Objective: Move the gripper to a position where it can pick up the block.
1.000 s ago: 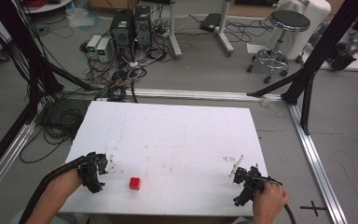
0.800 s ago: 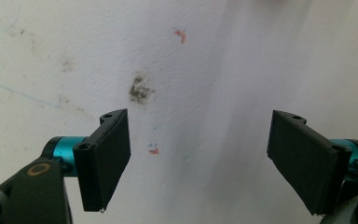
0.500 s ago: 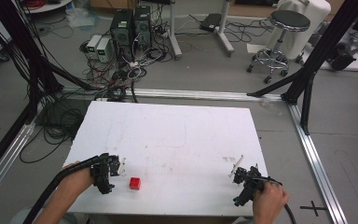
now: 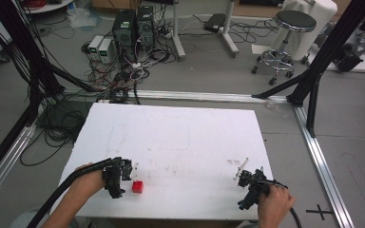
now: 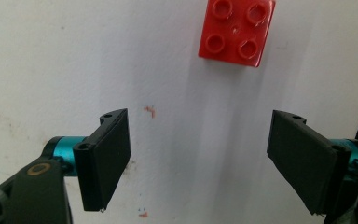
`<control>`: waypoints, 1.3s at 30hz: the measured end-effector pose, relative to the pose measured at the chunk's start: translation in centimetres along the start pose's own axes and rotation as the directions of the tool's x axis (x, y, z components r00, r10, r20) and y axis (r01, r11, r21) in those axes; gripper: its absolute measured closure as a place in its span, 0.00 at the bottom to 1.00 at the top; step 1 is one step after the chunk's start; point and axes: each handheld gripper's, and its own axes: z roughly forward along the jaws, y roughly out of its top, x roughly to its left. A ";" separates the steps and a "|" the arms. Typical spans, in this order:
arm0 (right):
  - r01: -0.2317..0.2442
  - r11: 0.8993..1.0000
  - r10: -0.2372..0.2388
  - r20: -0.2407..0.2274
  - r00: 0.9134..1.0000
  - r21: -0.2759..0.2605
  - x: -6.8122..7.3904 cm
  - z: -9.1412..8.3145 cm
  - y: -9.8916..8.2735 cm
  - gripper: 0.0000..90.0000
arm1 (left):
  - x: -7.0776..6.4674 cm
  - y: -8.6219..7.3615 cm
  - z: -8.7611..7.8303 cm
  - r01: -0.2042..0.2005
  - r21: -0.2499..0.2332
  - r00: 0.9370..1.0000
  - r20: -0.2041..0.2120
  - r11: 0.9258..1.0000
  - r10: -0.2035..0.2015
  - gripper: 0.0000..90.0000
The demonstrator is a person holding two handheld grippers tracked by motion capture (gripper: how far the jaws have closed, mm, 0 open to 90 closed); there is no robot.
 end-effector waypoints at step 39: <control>-0.003 1.000 0.003 -0.004 1.000 -0.003 0.0 0.1 0.1 0.04 | -0.6 4.5 3.7 -0.139 0.020 0.982 0.129 0.990 0.136 0.24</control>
